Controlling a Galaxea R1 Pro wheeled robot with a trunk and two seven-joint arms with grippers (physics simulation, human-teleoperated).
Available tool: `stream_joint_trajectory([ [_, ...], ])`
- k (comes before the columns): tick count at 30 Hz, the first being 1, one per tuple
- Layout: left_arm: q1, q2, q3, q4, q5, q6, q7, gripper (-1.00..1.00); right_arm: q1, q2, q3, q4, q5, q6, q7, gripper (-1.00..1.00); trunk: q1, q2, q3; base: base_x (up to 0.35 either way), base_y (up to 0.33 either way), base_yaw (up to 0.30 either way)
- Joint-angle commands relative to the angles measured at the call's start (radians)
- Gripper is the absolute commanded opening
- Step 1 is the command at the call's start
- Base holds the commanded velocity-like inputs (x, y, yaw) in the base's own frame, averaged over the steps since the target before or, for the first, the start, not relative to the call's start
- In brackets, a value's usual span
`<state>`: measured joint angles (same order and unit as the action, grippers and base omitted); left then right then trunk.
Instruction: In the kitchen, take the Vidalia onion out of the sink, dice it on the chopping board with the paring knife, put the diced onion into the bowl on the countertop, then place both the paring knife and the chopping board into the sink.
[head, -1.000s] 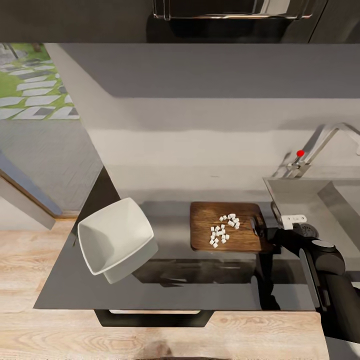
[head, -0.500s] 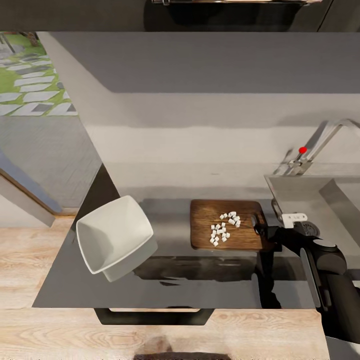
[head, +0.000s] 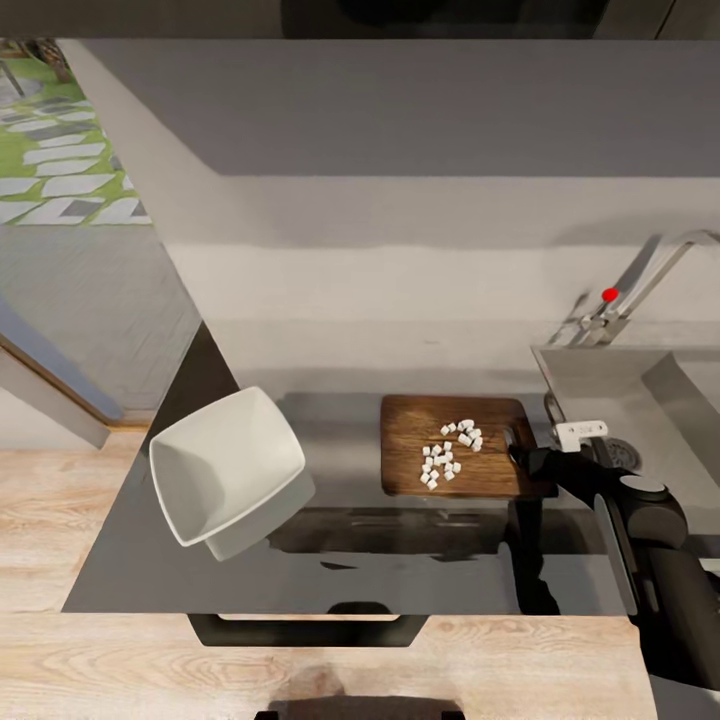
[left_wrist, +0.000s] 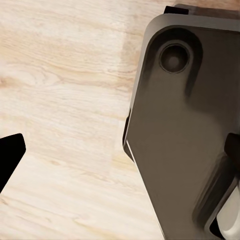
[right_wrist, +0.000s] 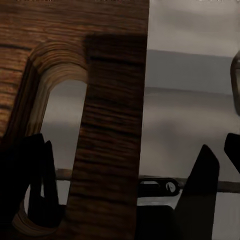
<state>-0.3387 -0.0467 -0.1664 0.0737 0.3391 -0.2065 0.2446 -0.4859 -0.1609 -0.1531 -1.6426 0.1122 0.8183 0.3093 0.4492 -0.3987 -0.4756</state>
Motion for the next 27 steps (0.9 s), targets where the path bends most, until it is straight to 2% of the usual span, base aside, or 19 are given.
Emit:
stream_joint_trajectory([
  [1,-0.002,-0.001,-0.009,0.005,0.008,-0.007,0.001,1.0,0.0,0.0,0.001,0.055,0.009,0.005,0.012,1.0,0.001,-0.001,-0.002,0.0,0.0,0.0],
  [27,-0.002,-0.001,-0.009,0.005,0.008,-0.007,0.001,1.0,0.0,0.001,0.003,0.055,0.009,0.005,0.011,1.0,0.001,-0.001,-0.002,0.0,0.0,0.0],
])
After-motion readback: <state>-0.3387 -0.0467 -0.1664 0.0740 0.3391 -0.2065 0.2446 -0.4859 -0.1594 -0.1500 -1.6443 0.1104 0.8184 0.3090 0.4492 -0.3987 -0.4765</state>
